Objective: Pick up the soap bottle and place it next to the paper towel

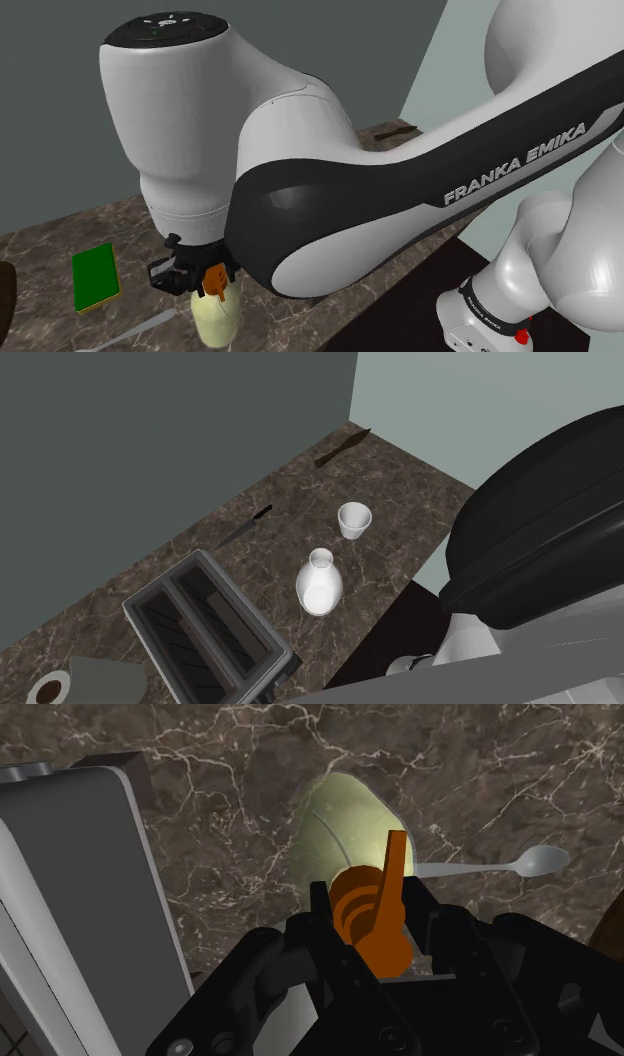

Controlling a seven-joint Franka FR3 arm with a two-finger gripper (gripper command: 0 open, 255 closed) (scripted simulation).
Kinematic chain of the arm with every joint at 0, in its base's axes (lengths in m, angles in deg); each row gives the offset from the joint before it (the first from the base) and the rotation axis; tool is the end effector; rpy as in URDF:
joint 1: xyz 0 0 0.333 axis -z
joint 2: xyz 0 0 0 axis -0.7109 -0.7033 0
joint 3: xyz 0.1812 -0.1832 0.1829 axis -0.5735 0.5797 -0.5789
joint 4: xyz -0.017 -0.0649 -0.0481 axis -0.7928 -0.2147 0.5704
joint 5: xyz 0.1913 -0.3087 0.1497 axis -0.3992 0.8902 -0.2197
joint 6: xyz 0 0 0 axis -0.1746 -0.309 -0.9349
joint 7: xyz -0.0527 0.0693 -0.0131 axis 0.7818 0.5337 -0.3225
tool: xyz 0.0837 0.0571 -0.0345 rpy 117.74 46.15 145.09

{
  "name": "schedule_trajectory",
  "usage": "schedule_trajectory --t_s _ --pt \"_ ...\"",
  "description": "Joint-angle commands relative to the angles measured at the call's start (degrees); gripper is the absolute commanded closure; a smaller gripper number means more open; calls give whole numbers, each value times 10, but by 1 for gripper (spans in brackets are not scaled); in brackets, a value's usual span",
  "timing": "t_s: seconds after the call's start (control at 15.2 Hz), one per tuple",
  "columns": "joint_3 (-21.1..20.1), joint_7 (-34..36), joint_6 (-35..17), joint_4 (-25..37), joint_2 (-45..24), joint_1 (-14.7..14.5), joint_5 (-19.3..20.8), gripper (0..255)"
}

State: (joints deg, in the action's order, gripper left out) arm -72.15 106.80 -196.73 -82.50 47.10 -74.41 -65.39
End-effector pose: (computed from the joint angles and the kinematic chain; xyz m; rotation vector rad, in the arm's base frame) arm 0.3310 0.4850 0.4223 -3.1171 0.1885 -0.0537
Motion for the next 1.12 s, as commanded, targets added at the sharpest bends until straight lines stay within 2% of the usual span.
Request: schedule_trajectory --t_s 0.0,0.13,0.2,0.53,0.79,1.06 --pt "0 0 0 0 0 0 0 255" --pt "0 0 0 0 0 0 0 255" --pt "0 0 0 0 0 0 0 0" --pt "0 0 0 0 0 0 0 0" --pt "-2 -11 67 45 26 2 -16 0" --pt "-2 -11 67 45 26 2 -16 0"
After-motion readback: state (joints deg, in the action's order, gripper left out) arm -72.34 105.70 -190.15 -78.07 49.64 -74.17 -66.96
